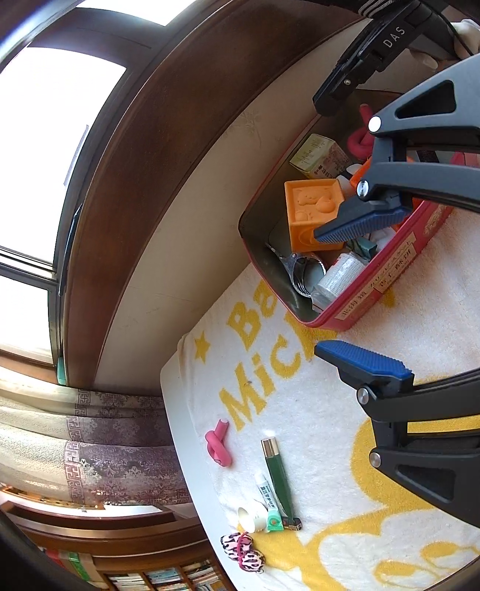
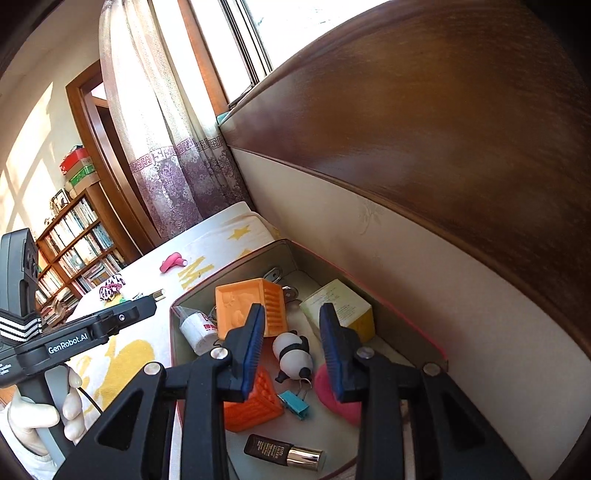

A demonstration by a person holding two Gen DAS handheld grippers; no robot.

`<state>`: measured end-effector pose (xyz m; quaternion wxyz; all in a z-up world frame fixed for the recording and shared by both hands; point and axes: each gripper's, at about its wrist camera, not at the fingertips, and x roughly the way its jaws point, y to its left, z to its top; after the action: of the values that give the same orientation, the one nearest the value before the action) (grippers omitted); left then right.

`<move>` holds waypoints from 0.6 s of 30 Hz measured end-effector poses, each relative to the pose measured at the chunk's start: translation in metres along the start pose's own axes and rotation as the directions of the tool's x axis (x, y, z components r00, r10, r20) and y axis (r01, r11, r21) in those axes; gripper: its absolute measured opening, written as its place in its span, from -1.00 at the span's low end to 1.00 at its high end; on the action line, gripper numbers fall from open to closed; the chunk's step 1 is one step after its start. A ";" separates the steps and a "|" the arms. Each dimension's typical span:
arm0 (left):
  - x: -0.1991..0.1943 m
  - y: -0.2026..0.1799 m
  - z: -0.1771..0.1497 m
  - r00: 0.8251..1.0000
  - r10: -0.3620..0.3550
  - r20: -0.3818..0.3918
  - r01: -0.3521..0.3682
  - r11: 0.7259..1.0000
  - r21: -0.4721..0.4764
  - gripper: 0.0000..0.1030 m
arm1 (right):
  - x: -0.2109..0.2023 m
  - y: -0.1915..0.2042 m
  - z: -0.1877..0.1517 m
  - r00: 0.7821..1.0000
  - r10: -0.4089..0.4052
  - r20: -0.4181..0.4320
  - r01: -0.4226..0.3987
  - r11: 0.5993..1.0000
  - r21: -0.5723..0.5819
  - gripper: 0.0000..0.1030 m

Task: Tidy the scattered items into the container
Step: 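Withdraw both tools from the tin back over the towel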

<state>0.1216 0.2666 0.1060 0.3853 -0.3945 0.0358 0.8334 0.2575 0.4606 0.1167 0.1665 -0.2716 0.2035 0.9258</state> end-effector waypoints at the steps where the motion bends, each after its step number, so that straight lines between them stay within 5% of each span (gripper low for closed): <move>1: -0.002 0.004 -0.001 1.000 0.006 0.001 -0.006 1.000 -0.008 0.10 | 0.000 0.004 0.000 1.000 0.006 -0.001 -0.006 1.000 -0.004 -0.34; 5: -0.011 0.026 -0.005 0.999 0.032 0.014 -0.031 0.998 -0.059 0.10 | 0.001 0.024 -0.001 0.999 0.043 -0.016 -0.044 0.998 -0.034 -0.32; 9: -0.024 0.057 -0.012 0.996 0.079 0.033 -0.075 0.990 -0.119 0.10 | 0.004 0.052 -0.003 0.995 0.093 -0.024 -0.095 0.993 -0.074 0.37; 18: -0.069 0.159 -0.040 0.962 0.268 0.049 -0.243 0.926 -0.287 0.10 | 0.028 0.132 -0.014 0.975 0.196 -0.108 -0.214 0.957 -0.195 0.37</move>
<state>0.0675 0.0985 0.0875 0.2151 -0.3998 -0.0476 0.8897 0.1864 0.3460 0.1277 0.0315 -0.3051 0.1409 0.9413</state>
